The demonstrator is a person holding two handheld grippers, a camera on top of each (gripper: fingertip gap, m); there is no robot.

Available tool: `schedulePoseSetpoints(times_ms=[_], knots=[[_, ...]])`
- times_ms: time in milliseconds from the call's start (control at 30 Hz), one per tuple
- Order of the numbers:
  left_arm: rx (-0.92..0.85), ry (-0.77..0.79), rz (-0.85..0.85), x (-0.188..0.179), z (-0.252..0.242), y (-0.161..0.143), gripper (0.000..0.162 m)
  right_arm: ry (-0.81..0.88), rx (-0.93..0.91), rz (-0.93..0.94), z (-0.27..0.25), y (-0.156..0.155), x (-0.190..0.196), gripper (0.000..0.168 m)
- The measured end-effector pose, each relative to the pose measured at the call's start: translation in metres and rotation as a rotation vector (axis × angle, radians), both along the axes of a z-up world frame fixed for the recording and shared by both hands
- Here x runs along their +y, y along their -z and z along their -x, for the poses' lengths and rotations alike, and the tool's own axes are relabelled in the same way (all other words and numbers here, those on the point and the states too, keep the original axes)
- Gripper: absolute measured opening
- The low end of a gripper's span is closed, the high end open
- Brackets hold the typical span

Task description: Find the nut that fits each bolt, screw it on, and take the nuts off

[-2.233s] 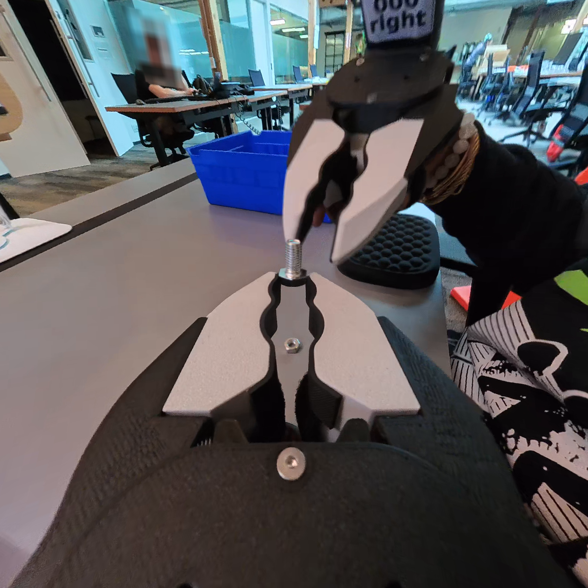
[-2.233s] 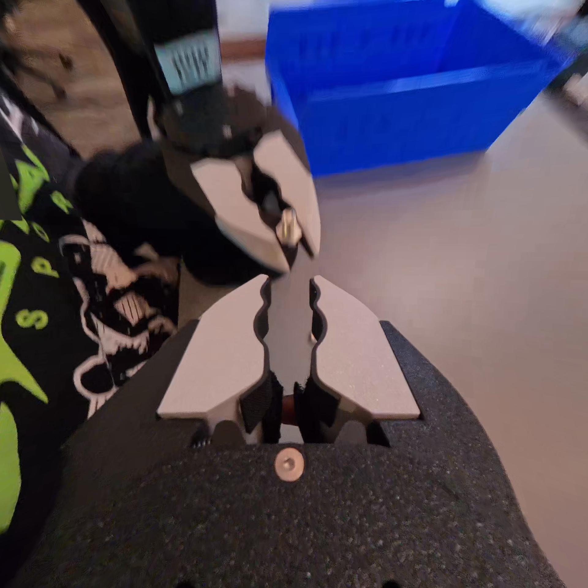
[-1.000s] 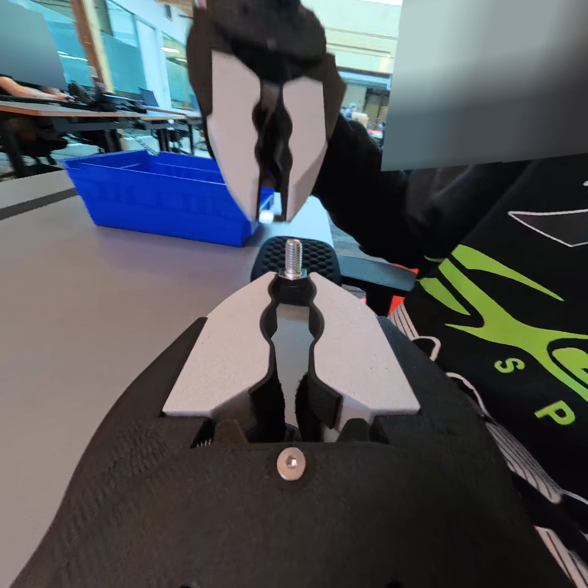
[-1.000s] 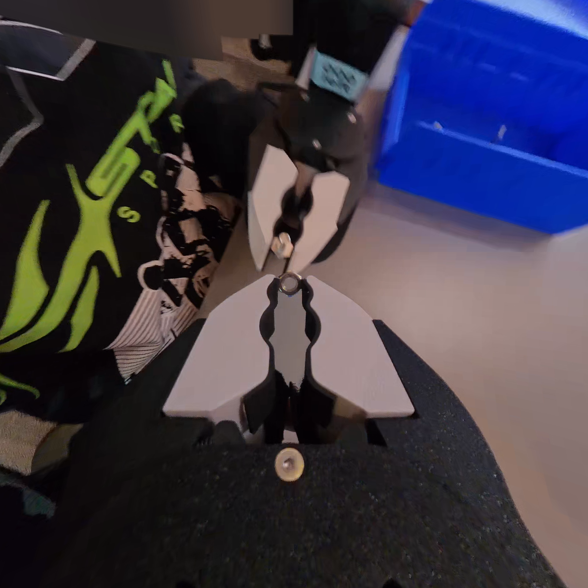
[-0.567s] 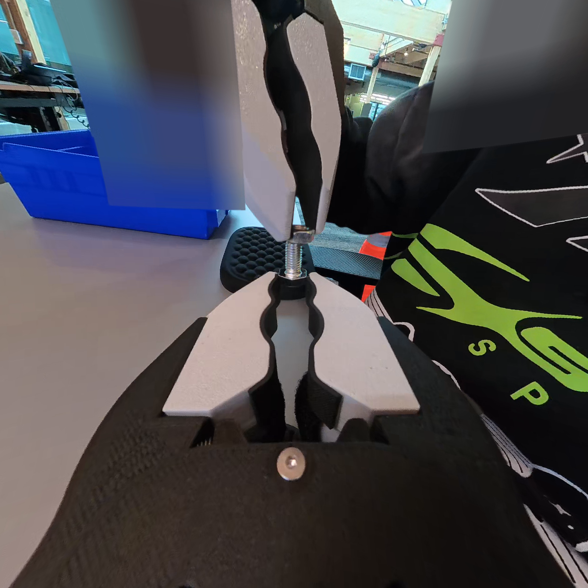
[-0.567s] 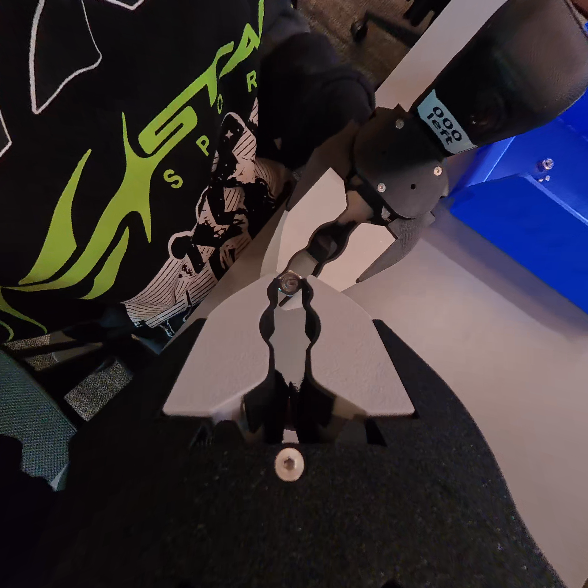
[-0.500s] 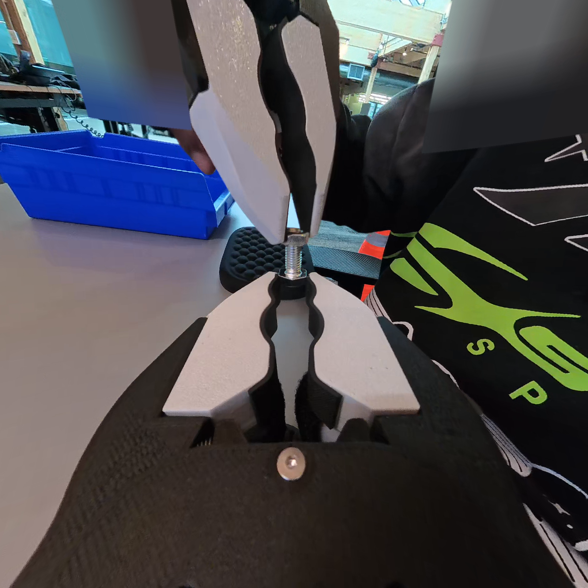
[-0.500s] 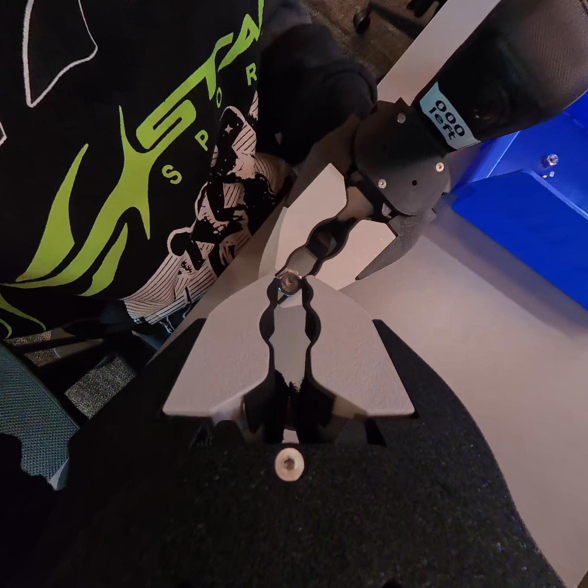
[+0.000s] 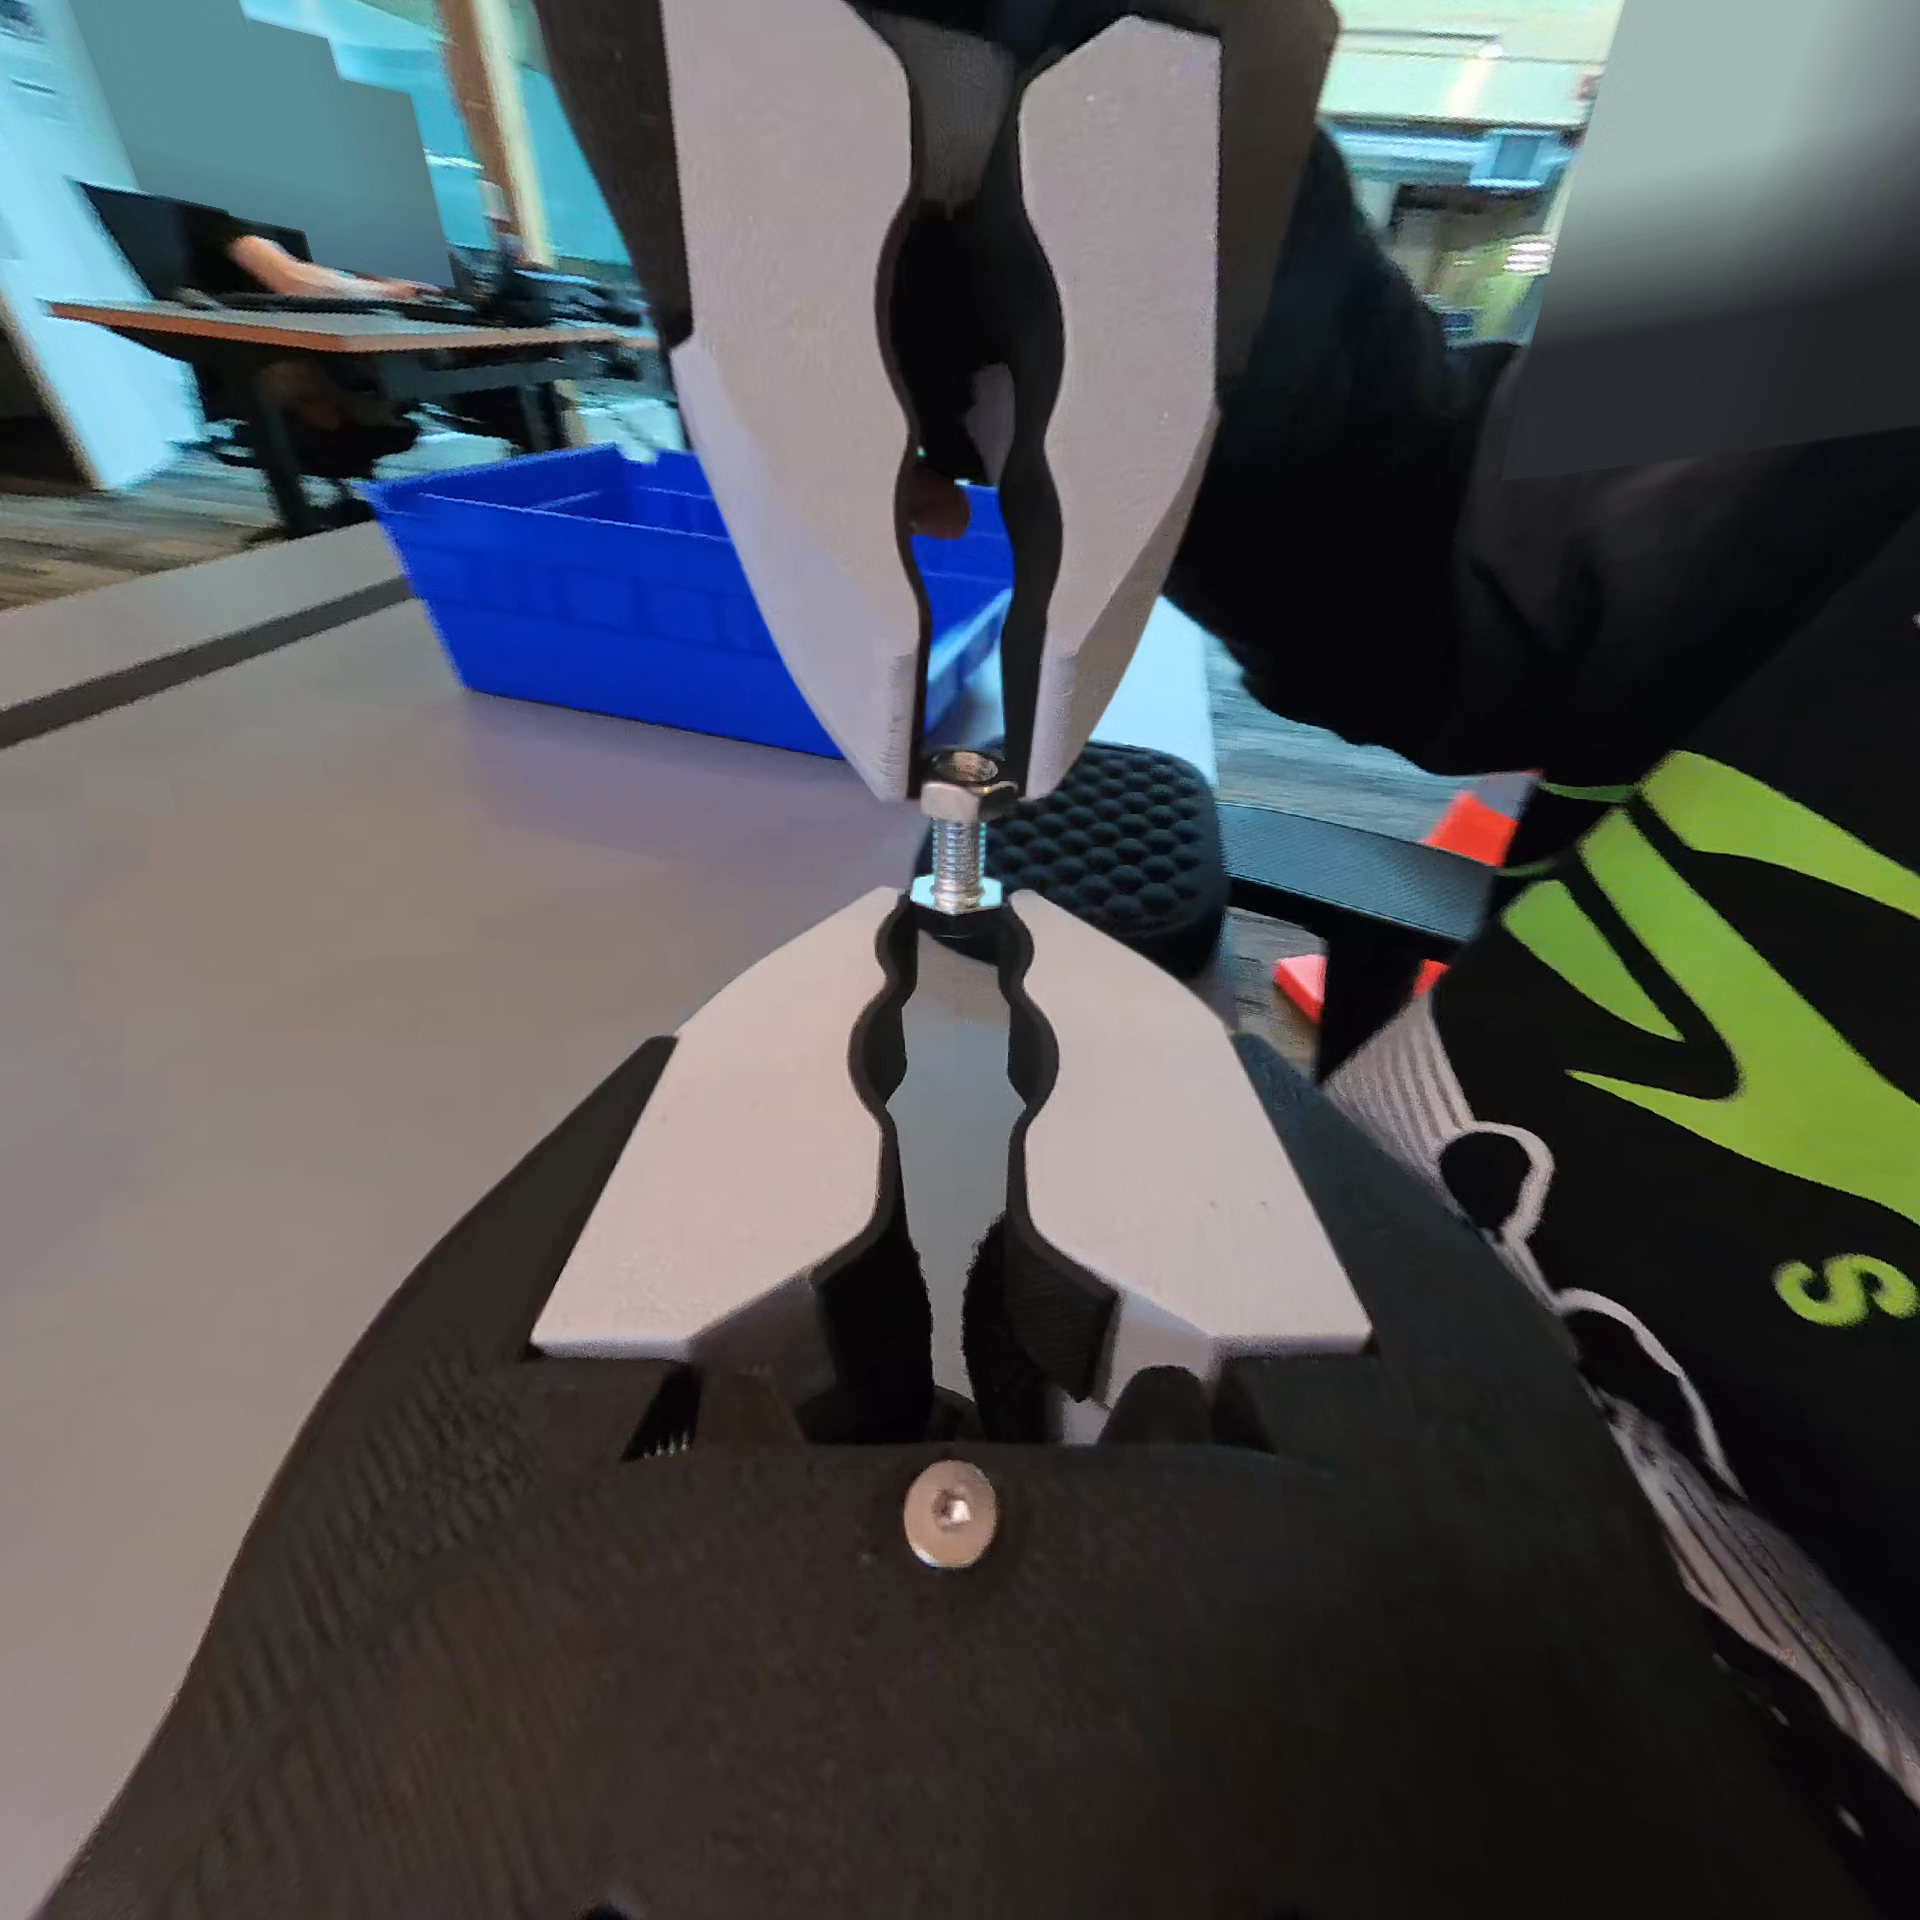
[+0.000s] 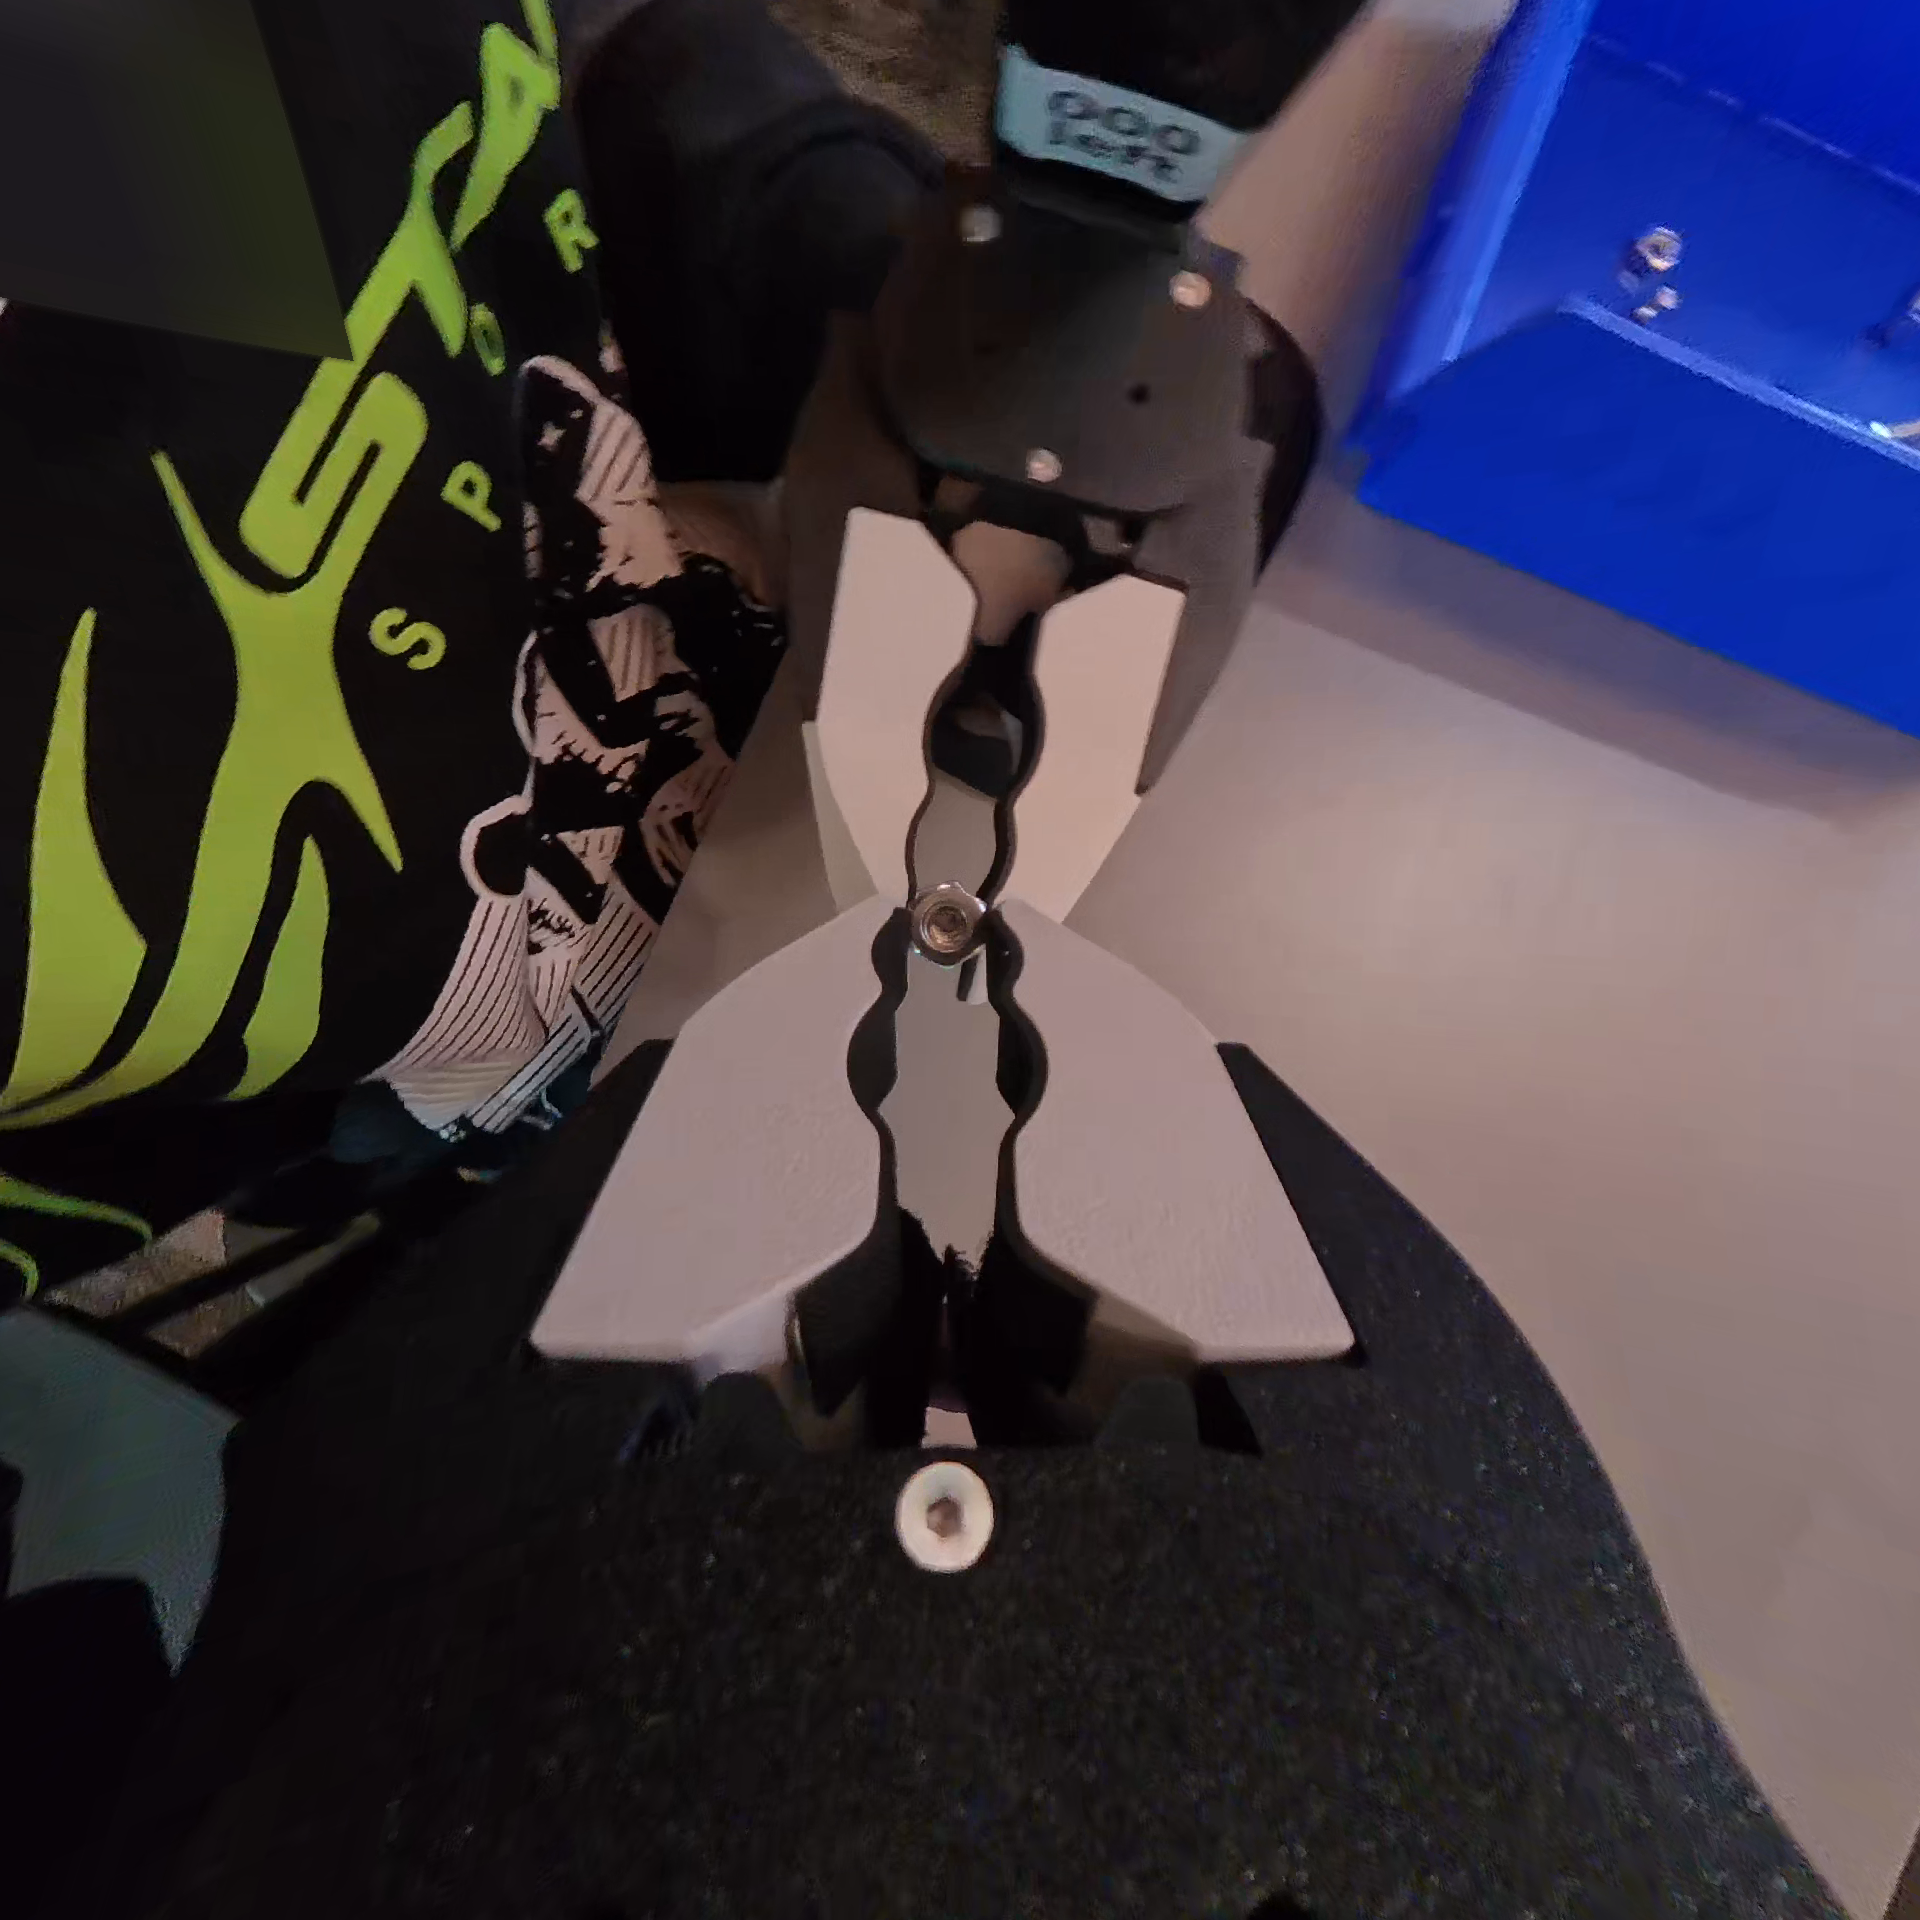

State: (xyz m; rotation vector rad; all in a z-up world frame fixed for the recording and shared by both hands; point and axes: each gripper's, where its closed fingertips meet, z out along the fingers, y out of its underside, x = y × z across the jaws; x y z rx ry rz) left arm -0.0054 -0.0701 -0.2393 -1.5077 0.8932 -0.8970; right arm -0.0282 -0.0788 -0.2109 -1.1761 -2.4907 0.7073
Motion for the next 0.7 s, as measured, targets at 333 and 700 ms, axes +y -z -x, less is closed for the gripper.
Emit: schedulePoseSetpoints(times_ms=[333, 700], knots=[[-0.038, -0.149, -0.042, 0.0117, 0.0076, -0.0067, 0.015, 0.166, 0.041, -0.033, 0.0076, -0.0055, 0.0088, 0.014], [-0.064, -0.143, -0.033, 0.0122, 0.0104, -0.0081, 0.015, 0.178, 0.067, -0.001, 0.0104, -0.0061, 0.0099, 0.029]])
